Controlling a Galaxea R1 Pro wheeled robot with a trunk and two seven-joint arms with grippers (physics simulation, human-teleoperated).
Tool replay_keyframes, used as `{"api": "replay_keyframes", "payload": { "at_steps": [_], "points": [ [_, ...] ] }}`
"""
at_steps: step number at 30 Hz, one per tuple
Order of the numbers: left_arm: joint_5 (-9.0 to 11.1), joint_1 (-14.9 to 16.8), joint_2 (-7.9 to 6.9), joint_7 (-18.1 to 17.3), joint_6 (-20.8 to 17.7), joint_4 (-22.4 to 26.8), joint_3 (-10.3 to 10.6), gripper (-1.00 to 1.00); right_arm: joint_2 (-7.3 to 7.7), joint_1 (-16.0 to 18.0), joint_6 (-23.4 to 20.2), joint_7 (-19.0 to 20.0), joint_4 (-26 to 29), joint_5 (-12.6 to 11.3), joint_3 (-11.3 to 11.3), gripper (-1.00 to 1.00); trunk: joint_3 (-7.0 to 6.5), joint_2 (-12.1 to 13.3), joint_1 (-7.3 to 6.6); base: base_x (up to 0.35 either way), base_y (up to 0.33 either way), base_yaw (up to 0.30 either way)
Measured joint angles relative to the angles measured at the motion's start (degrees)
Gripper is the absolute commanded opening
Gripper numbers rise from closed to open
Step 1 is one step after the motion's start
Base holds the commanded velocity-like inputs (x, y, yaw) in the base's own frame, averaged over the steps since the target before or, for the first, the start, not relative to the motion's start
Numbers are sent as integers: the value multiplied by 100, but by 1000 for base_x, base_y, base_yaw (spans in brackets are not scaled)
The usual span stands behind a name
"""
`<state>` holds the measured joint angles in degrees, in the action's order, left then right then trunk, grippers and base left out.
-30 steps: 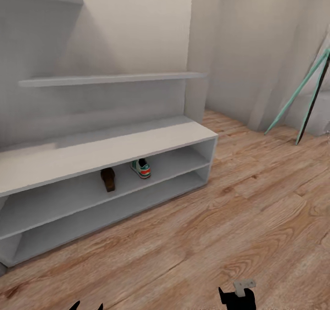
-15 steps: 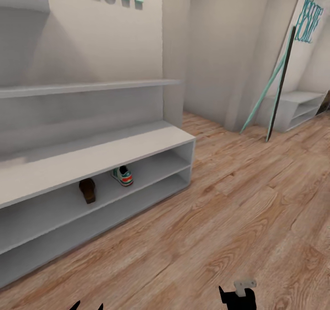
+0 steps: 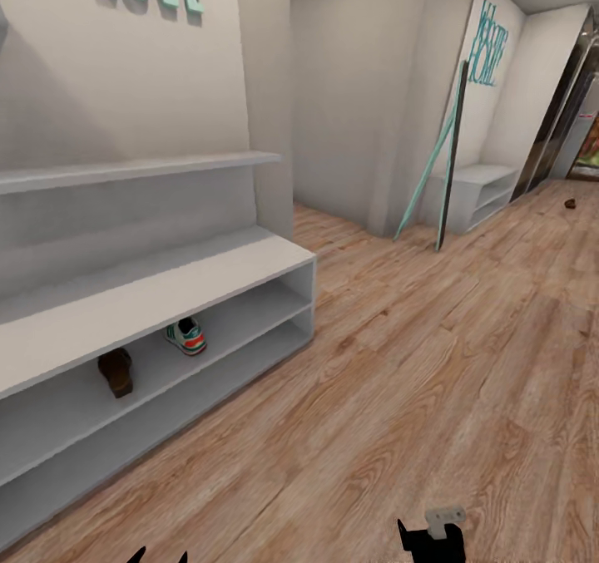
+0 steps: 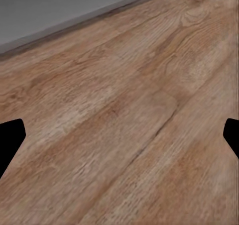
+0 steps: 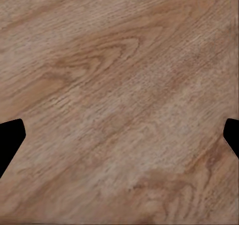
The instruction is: Pick up the two gym shoes and the two sandals from the corridor floor and place them onto the hallstand (shoe rack) in the corridor, making sure they are on the rack and not on the floor. Arrange them so the two gym shoes are next to each other and the two sandals are next to each other.
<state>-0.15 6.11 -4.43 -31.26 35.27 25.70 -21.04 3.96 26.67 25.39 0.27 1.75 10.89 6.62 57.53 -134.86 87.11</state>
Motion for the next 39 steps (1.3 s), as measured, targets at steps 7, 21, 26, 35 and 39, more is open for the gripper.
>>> {"api": "replay_keyframes", "payload": {
  "at_steps": [7,21,26,35,39],
  "points": [
    [0,-1,0,0,1,-1,0,100,0,0,0,0,0,0,0,100,-126,281,-154,0,0,-300],
    [42,-2,-4,1,2,0,-13,100,0,0,0,-1,0,0,0,100,-144,322,-176,0,0,-300],
    [48,-1,-5,1,2,0,-16,100,0,0,0,-1,0,0,0,100,-144,322,-176,0,0,-300],
    [55,-1,-5,1,3,-1,-28,100,0,0,0,0,0,0,0,100,-144,322,-176,0,0,-300],
    [55,-1,-1,1,3,-1,-29,100,0,0,0,-1,0,0,0,100,-144,322,-176,0,0,-300]
  ]
}}
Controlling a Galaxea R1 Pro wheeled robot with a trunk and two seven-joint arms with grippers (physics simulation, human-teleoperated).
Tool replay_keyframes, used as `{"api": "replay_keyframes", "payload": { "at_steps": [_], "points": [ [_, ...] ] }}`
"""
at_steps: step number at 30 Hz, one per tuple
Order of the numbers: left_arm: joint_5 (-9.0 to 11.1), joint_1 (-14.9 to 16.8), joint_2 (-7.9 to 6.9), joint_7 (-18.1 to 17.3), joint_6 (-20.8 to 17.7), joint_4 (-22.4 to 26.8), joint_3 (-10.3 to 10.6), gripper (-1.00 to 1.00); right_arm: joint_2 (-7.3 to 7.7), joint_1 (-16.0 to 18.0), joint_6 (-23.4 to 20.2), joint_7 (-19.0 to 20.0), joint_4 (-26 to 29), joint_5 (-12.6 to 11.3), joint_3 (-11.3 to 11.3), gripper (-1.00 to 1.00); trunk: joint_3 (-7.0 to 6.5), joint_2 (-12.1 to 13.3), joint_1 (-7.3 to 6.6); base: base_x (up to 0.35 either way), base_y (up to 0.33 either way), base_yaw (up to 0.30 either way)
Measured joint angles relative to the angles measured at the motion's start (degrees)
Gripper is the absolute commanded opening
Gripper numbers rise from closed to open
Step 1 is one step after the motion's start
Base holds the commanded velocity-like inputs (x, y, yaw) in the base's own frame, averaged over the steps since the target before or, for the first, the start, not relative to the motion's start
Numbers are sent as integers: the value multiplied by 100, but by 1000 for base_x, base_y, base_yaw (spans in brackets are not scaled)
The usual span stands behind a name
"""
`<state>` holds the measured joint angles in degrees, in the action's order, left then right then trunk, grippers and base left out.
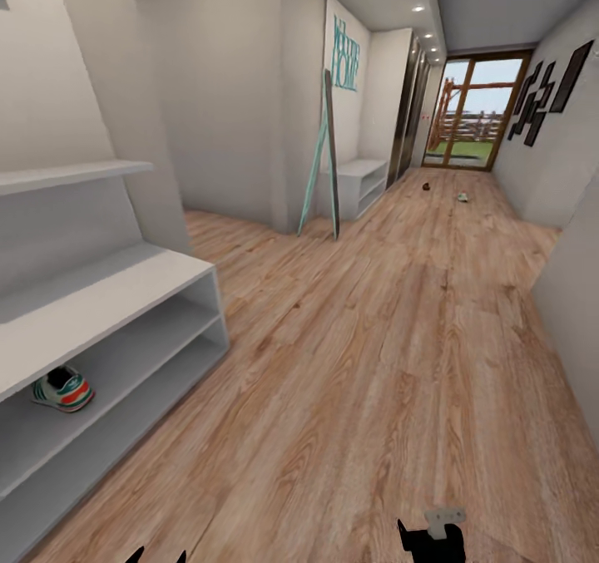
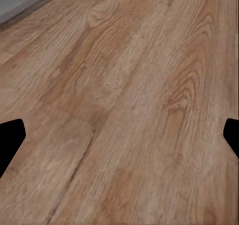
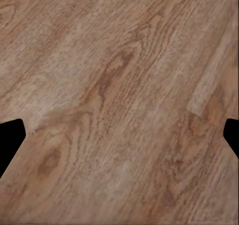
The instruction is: Pick up the two gym shoes and the two sandals from the corridor floor and place them onto the hallstand (shoe rack) in the corridor, making sure they are on the rack and not on the floor. Arrange them so the two gym shoes are next to each other and the two sandals are next to each other.
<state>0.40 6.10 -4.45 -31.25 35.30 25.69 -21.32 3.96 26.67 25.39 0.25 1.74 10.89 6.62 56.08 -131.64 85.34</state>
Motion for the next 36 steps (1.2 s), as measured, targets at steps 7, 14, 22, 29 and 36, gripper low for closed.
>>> {"api": "replay_keyframes", "payload": {
  "at_steps": [7,14,22,29,36],
  "points": [
    [-8,2,1,0,-2,0,0,100,-3,-6,0,-1,0,2,0,100,0,0,-2,108,0,-300],
    [-8,1,2,4,-6,0,-7,100,-8,-8,0,2,0,4,1,100,0,0,-3,301,0,-300],
    [-8,0,2,8,-9,0,-8,100,-9,-9,0,6,-5,3,-4,100,0,0,-4,333,0,-300],
    [-8,-3,2,9,-9,0,-8,100,-12,-9,0,6,-8,2,-6,100,0,0,-4,338,0,-300],
    [-7,-2,1,9,-9,0,-10,100,-17,-17,0,6,-9,6,-7,100,0,0,-4,338,0,-300]
  ]
}}
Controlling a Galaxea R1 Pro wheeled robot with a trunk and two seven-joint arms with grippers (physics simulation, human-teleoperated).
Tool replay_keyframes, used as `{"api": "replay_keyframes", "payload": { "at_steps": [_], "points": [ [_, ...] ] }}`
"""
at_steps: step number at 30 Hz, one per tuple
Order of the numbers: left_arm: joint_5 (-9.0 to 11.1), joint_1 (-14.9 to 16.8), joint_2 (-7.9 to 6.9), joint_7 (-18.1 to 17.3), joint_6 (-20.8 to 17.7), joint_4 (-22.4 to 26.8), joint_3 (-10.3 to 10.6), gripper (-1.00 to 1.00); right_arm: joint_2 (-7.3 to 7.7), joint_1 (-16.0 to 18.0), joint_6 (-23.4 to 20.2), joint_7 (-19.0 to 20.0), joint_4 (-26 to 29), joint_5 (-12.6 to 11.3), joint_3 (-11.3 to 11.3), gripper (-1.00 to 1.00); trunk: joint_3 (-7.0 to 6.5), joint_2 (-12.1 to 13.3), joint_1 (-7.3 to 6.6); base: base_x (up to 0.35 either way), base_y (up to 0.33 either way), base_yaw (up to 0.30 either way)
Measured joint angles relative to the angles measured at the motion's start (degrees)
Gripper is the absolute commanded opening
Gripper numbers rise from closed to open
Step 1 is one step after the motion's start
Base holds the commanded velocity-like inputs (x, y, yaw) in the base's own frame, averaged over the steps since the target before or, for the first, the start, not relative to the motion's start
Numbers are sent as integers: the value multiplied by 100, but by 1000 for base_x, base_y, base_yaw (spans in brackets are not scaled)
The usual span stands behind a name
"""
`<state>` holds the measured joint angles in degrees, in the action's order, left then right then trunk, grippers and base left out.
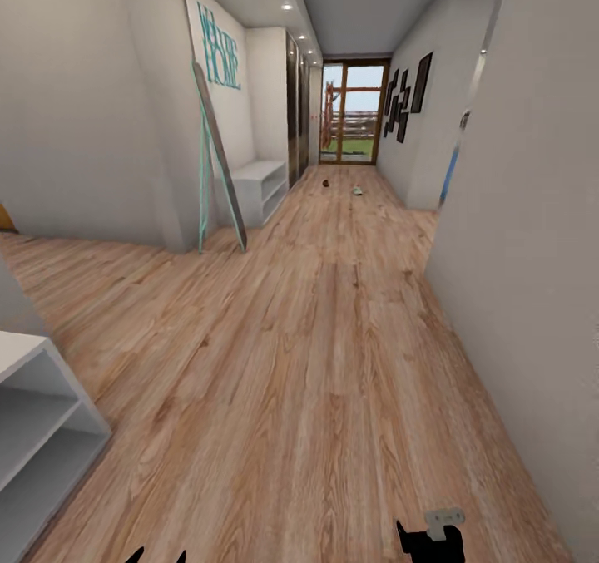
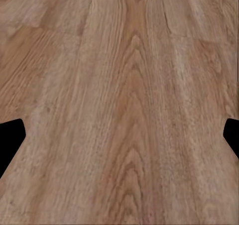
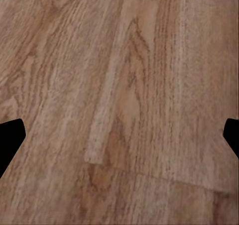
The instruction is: Pick up the two gym shoes and the two sandals from the corridor floor and place them onto the hallstand (shoe rack) in the corridor, making sure they are on the rack and not on the floor. Arrange them so the two gym shoes are next to each other and the two sandals are next to each other.
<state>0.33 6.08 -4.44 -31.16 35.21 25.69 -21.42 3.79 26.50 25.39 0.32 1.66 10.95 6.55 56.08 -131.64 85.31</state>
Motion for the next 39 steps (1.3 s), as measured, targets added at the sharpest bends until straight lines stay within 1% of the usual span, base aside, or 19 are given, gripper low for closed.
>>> {"api": "replay_keyframes", "payload": {
  "at_steps": [30,39],
  "points": [
    [7,3,-3,0,9,0,-7,100,-32,-36,-9,0,0,-3,-1,100,0,0,0,339,0,-298],
    [13,0,-1,0,9,3,-8,100,-35,-34,-16,22,-1,8,-8,100,0,0,0,338,37,-68]
  ]
}}
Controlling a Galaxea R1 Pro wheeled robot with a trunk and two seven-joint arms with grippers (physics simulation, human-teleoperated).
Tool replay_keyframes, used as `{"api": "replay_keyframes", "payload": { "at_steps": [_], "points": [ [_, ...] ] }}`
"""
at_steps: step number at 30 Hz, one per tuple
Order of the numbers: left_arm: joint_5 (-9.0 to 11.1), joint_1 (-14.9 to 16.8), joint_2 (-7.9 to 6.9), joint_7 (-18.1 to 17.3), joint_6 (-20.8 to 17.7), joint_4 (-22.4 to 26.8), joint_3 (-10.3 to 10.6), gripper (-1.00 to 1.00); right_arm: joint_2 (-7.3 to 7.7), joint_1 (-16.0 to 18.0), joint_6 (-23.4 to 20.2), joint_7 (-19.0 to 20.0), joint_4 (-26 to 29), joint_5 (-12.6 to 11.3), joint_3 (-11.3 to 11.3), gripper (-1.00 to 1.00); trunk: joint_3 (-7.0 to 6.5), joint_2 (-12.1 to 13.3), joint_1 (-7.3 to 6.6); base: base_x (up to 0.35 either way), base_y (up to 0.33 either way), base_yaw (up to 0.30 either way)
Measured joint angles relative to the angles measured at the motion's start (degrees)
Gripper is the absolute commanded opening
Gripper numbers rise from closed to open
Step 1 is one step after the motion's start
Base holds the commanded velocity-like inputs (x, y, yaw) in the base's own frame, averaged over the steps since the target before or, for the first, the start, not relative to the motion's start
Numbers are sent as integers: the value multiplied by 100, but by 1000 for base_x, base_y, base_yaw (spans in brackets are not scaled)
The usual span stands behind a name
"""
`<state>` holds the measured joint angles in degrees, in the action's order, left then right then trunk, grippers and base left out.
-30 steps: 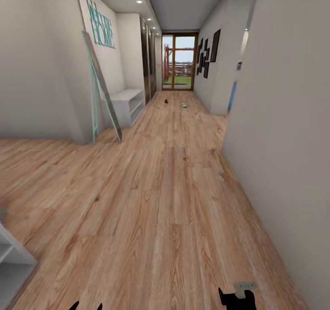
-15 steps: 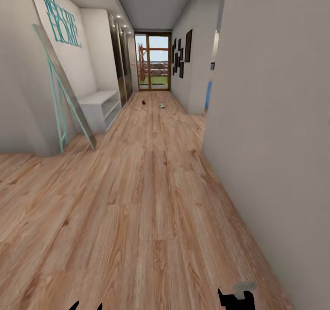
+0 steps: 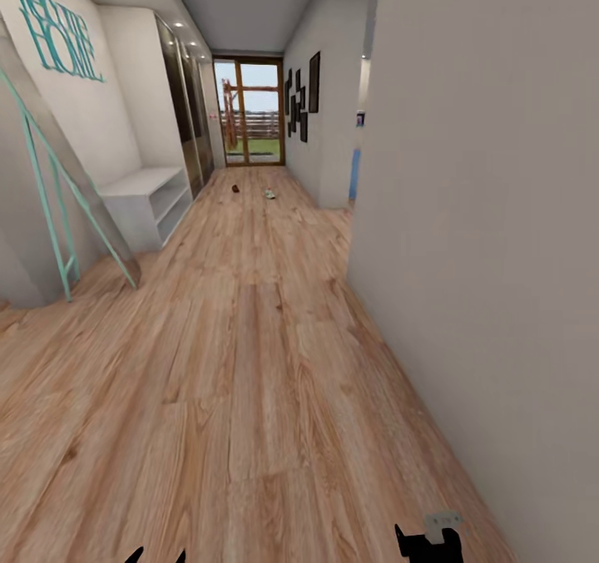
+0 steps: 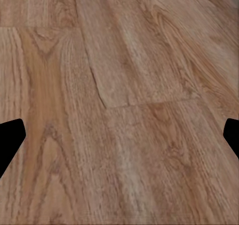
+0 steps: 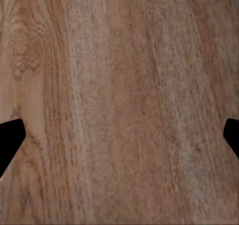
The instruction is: Pick up the two gym shoes and the two sandals from the corridor floor and place them onto the hallstand (shoe rack) in the corridor, making sure they are on the rack and not on the floor. Arrange them so the two gym shoes are next to each other and the two sandals are next to each other.
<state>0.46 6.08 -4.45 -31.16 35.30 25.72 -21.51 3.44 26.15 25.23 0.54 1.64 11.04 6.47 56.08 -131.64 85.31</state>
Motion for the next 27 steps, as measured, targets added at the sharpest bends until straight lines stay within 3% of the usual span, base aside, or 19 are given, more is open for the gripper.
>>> {"api": "replay_keyframes", "payload": {
  "at_steps": [27],
  "points": [
    [0,-1,-5,0,0,0,0,100,5,0,7,0,-1,22,-11,100,0,0,0,334,124,-1]
  ]
}}
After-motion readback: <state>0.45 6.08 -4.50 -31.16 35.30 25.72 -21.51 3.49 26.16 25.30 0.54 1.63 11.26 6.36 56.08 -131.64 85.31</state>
